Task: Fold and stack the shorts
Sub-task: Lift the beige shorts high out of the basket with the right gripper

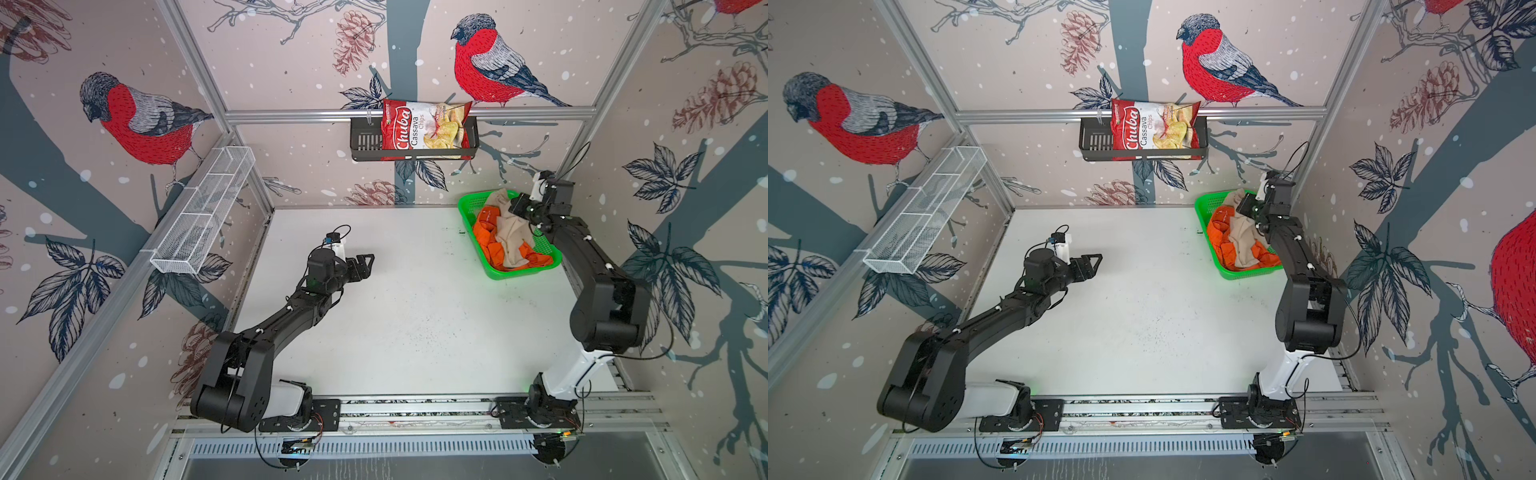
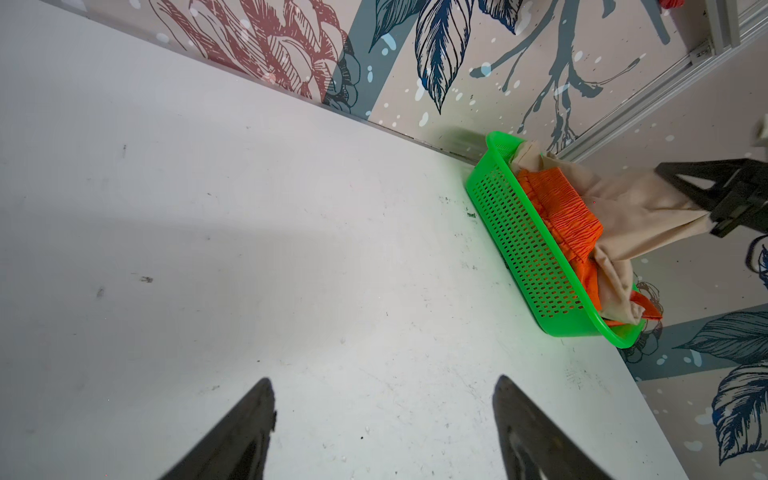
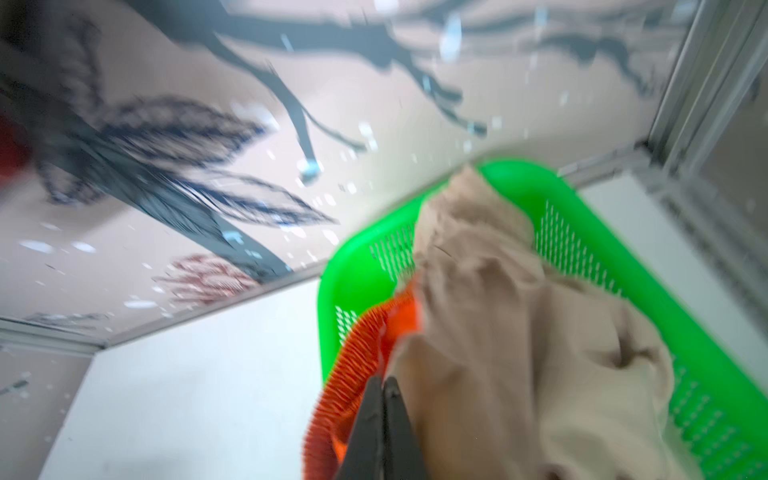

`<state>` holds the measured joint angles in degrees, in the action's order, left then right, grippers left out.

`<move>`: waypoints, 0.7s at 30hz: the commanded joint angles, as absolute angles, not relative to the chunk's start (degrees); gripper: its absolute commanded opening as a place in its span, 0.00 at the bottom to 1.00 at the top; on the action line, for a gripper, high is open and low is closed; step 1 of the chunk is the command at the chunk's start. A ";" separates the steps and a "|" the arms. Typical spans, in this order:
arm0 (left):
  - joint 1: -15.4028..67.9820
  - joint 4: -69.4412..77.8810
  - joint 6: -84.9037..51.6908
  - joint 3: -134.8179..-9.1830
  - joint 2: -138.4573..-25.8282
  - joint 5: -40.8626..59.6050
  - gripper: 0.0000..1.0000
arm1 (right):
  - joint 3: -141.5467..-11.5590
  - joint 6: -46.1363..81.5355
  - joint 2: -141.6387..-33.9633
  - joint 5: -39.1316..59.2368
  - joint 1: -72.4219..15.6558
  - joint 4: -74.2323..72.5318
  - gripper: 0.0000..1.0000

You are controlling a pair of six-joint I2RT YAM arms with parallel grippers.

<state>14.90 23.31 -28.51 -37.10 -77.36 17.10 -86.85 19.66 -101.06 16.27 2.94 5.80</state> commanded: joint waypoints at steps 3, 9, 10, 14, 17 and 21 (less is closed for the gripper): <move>14.94 23.59 -27.70 -36.86 -76.21 16.09 0.81 | -91.40 19.68 -97.51 17.42 3.42 2.08 0.03; 14.95 23.03 -27.33 -36.84 -74.99 15.58 0.81 | -95.48 22.20 -94.08 15.81 3.78 -2.72 0.01; 14.95 23.03 -27.27 -36.85 -74.78 15.47 0.81 | -96.68 22.60 -93.85 16.09 3.79 -2.68 0.01; 15.01 22.94 -27.00 -36.95 -74.31 15.12 0.81 | -99.97 23.68 -91.96 16.07 3.53 -3.55 0.00; 14.94 22.77 -26.99 -37.08 -73.86 15.20 0.82 | -102.08 23.73 -90.26 14.78 3.52 -4.38 0.00; 14.94 22.82 -27.03 -37.08 -73.15 15.20 0.82 | -105.45 22.97 -88.44 12.57 3.58 -4.93 0.00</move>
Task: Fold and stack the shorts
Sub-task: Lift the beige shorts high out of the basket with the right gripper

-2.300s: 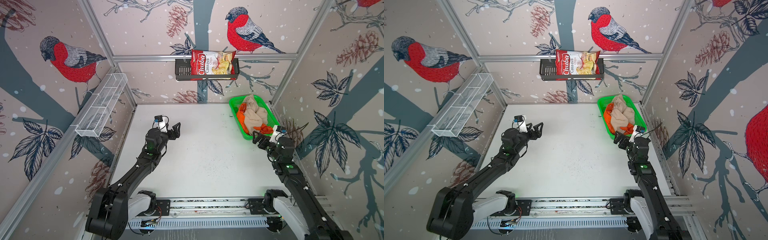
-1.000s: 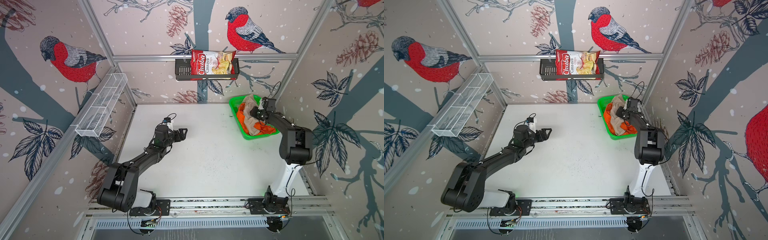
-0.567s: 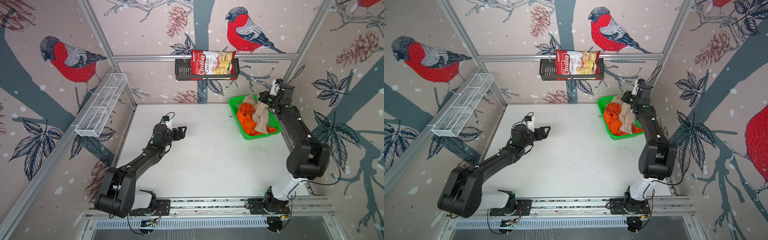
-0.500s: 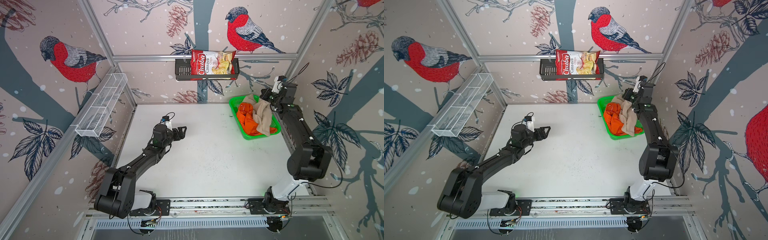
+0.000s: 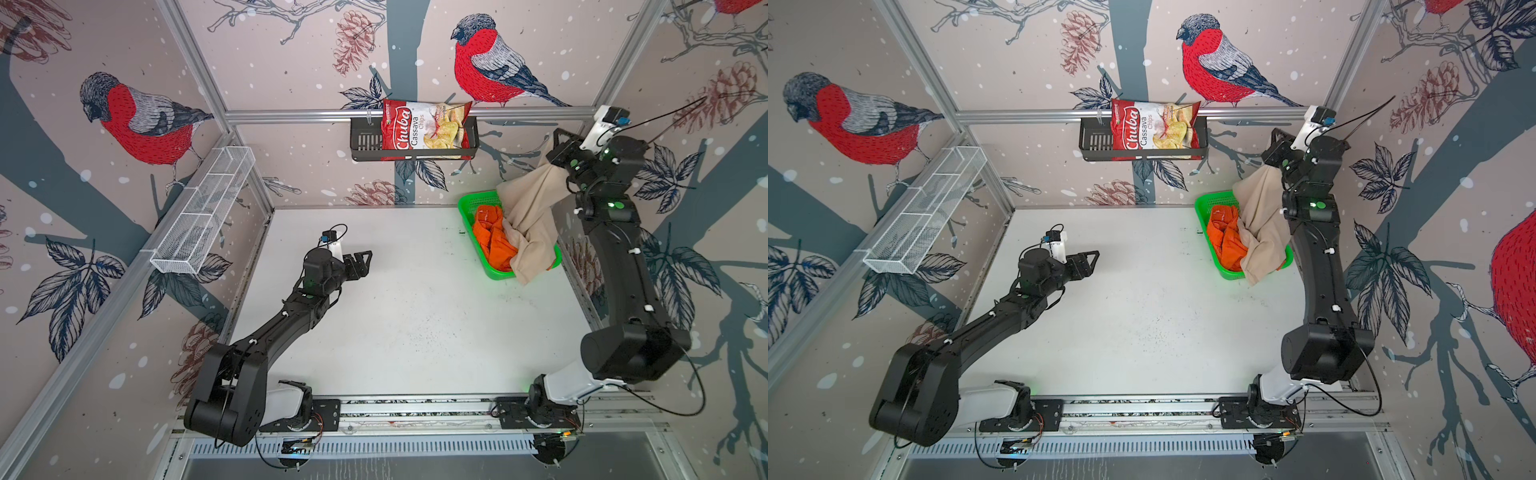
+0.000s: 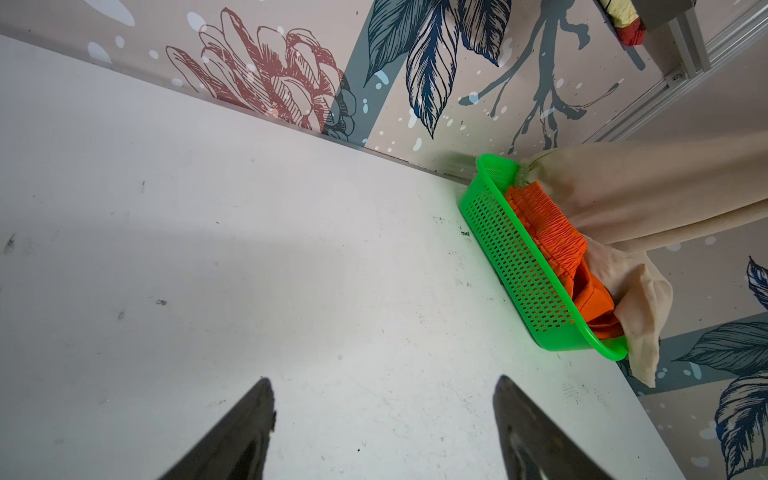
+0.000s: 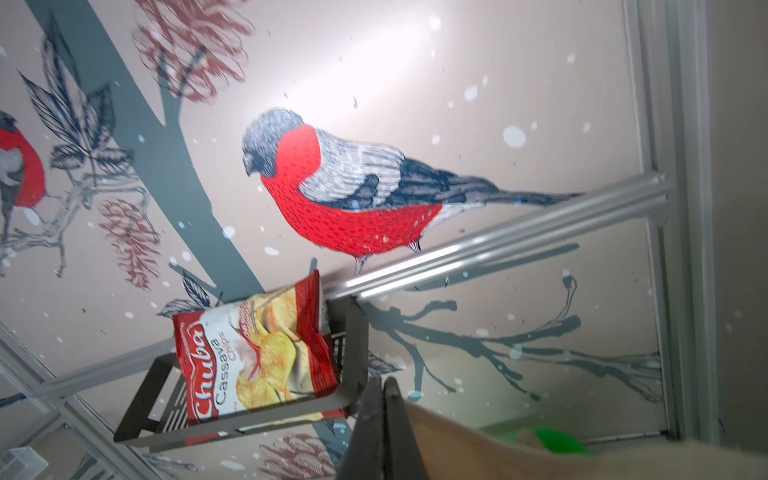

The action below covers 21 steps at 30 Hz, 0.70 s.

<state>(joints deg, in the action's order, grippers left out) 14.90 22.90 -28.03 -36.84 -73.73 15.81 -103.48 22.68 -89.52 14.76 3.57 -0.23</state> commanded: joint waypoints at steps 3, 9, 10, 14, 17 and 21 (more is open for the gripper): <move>14.95 22.80 -26.90 -37.10 -72.69 15.29 0.82 | -109.46 22.76 -88.16 12.27 3.71 -4.07 0.00; 14.95 23.03 -26.90 -37.44 -71.47 15.56 0.82 | -117.88 26.83 -87.20 19.68 3.35 -3.05 0.00; 14.95 23.02 -26.90 -37.58 -71.24 15.40 0.81 | -118.84 27.68 -86.81 20.86 3.05 -3.39 0.00; 14.96 22.01 -26.33 -38.26 -70.61 15.38 0.81 | -122.63 29.77 -84.92 23.34 1.79 -4.56 0.00; 14.95 20.94 -25.75 -38.59 -69.99 14.82 0.81 | -127.49 31.89 -84.80 26.18 1.36 -4.57 0.00; 14.96 20.38 -25.23 -38.79 -68.95 14.24 0.81 | -131.80 36.26 -85.23 30.07 0.54 -6.02 0.00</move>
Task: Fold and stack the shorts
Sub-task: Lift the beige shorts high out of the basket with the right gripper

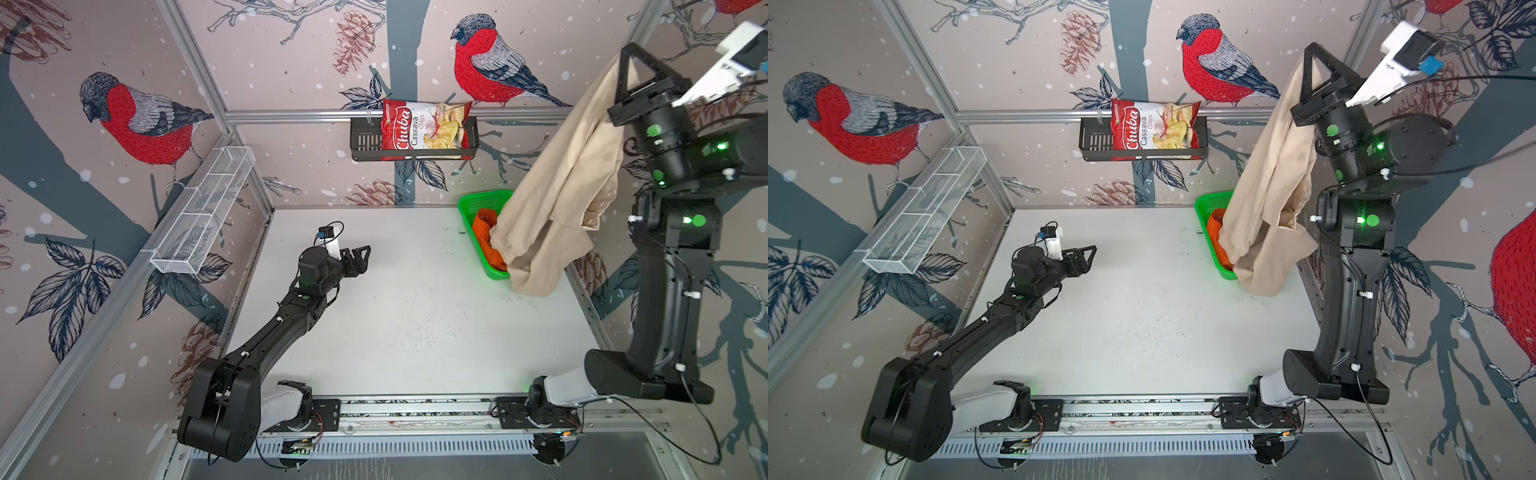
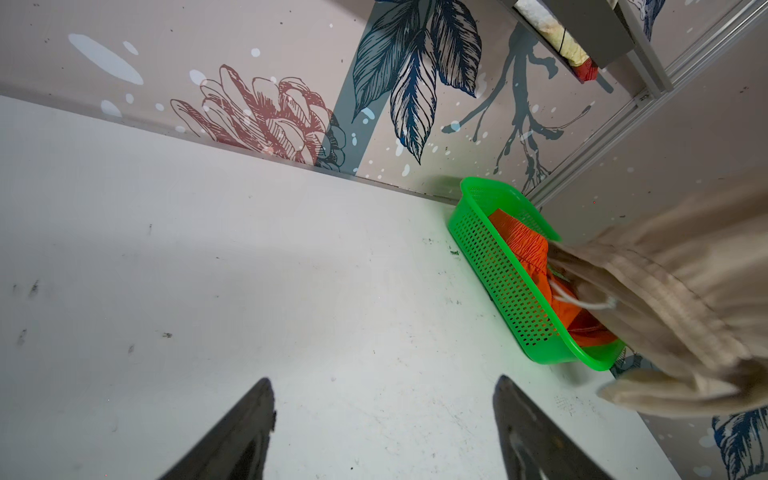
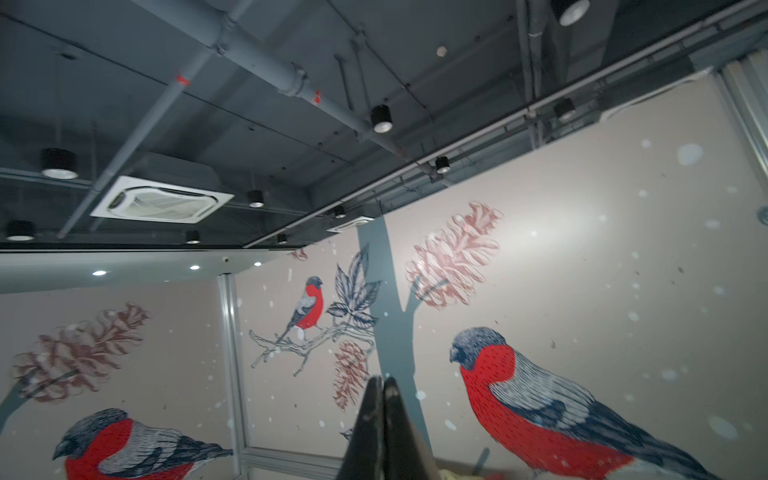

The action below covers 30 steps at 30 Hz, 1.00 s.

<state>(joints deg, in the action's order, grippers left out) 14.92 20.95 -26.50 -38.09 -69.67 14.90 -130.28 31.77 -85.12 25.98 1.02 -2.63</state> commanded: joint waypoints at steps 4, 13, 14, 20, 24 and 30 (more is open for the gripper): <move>14.99 22.88 -23.47 -37.89 -67.17 17.49 0.81 | -131.63 39.23 -85.10 33.07 -2.47 -7.65 0.00; 14.94 25.32 -22.49 -35.37 -61.69 17.86 0.81 | -125.95 33.65 -86.03 32.36 -19.65 -6.52 0.00; 14.95 23.86 -22.18 -35.58 -61.27 16.14 0.81 | -125.40 32.58 -86.43 31.77 -21.90 -6.41 0.00; 15.01 16.39 -22.48 -36.17 -58.12 6.69 0.82 | -125.17 28.66 -91.39 29.00 -33.26 -6.46 0.00; 14.94 14.05 -22.42 -35.83 -55.81 4.31 0.82 | -126.43 27.66 -97.40 26.98 -37.70 -5.98 0.00; 14.97 10.02 -22.54 -35.00 -53.25 2.72 0.82 | -119.75 26.97 -104.93 18.18 -37.84 -6.57 0.02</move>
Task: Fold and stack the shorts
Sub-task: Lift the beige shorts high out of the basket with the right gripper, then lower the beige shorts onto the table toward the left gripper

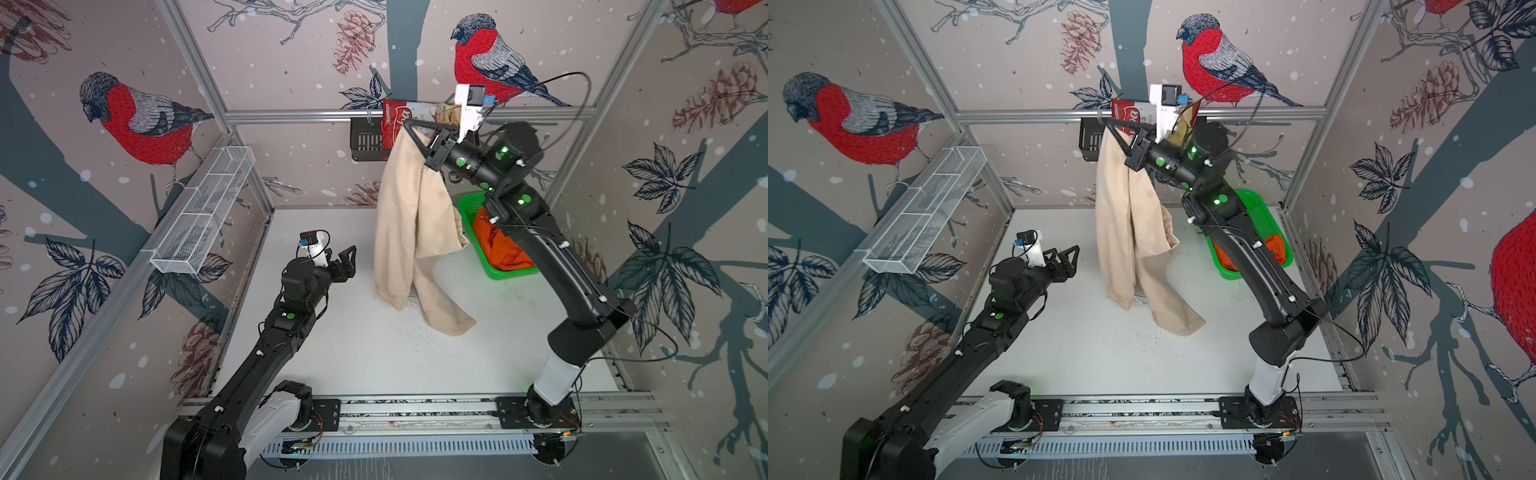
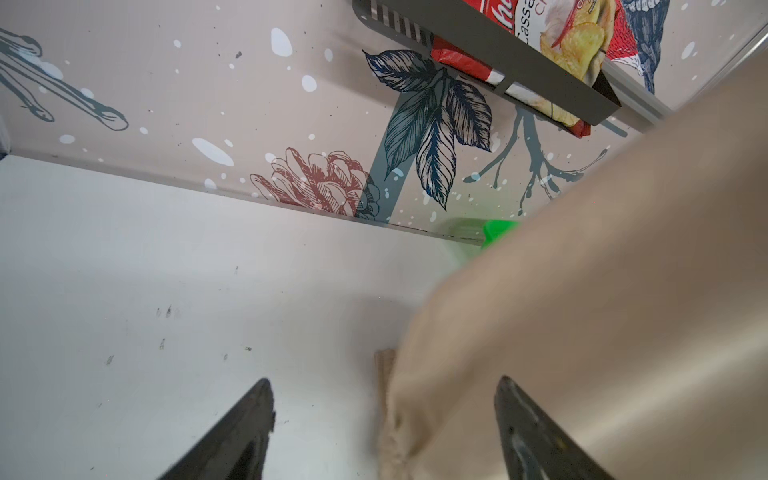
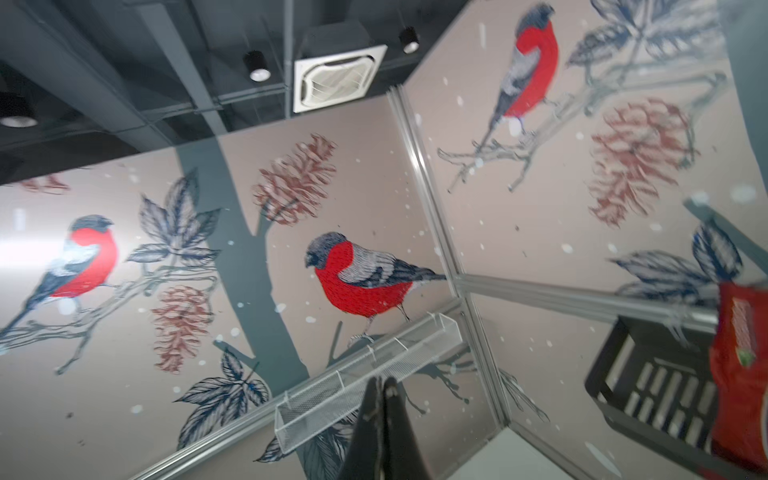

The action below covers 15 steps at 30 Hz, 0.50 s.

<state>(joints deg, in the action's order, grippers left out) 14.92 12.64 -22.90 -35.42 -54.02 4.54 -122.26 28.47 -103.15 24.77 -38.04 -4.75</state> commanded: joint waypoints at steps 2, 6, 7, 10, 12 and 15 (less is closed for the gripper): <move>14.94 9.38 -23.11 -34.01 -52.75 2.59 0.82 | -117.64 26.20 -107.31 14.63 -36.70 -5.69 0.10; 14.95 8.96 -24.27 -31.64 -52.97 3.78 0.82 | -116.91 25.26 -112.35 9.42 -33.23 1.49 0.48; 15.01 9.03 -24.43 -30.92 -53.32 4.48 0.82 | -116.15 24.40 -112.81 8.13 -32.50 3.48 0.56; 14.94 9.64 -24.67 -29.46 -54.76 7.06 0.81 | -110.26 21.56 -110.80 4.47 -31.10 6.53 0.68; 15.00 9.65 -24.63 -29.68 -56.08 7.90 0.80 | -103.94 19.70 -107.16 1.77 -30.72 6.39 0.70; 15.13 6.89 -25.40 -30.41 -57.88 8.41 0.79 | -92.24 17.55 -99.61 -0.55 -30.70 4.18 0.70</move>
<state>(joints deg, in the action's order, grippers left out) 15.07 8.95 -24.23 -29.78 -56.99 6.50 -98.21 21.10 -104.60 4.01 -30.70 6.48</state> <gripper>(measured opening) 0.796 0.704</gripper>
